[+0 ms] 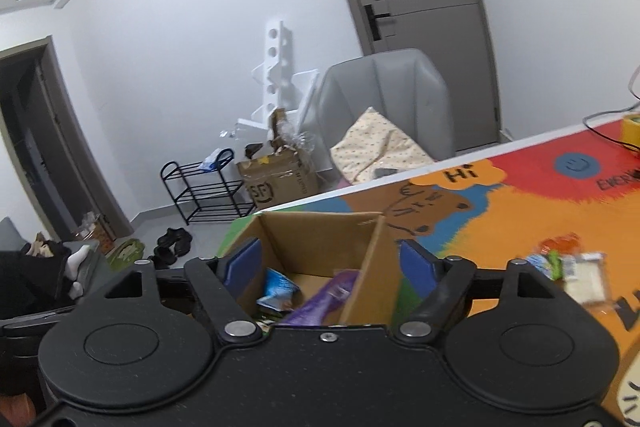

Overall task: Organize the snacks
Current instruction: 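Move both open grippers back over the snack pile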

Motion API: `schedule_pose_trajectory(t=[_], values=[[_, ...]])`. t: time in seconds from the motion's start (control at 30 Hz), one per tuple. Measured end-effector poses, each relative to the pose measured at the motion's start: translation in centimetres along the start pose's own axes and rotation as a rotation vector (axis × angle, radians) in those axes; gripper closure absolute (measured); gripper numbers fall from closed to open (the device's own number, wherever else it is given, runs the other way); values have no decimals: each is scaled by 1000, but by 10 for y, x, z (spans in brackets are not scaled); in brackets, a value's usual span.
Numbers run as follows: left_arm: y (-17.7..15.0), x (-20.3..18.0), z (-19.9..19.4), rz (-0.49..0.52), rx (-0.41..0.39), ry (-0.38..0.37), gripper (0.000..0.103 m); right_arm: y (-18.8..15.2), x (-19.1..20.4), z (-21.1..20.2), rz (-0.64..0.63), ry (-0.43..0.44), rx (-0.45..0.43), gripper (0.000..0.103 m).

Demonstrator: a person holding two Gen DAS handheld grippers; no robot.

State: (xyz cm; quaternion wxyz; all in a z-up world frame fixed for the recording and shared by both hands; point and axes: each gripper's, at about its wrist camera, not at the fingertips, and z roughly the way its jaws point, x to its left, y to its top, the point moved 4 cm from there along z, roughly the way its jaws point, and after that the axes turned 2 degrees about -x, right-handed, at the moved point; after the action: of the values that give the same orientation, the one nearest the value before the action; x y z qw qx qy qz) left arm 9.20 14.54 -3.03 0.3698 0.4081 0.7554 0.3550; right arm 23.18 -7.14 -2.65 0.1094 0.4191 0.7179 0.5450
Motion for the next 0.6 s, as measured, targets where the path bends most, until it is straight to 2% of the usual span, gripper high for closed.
schedule_pose_trajectory(t=[0.27,0.33,0.6], values=[[-9,-25,1,53,18,-25,13,-9,-25,-20,17,-48,1,16],[-11,-33,1,64,20,-25,11,-11,-31,-26,21,-59,-3,11],[-21,-58,4,91,46,-38,9,-17,-62,-47,50,-101,-4,0]])
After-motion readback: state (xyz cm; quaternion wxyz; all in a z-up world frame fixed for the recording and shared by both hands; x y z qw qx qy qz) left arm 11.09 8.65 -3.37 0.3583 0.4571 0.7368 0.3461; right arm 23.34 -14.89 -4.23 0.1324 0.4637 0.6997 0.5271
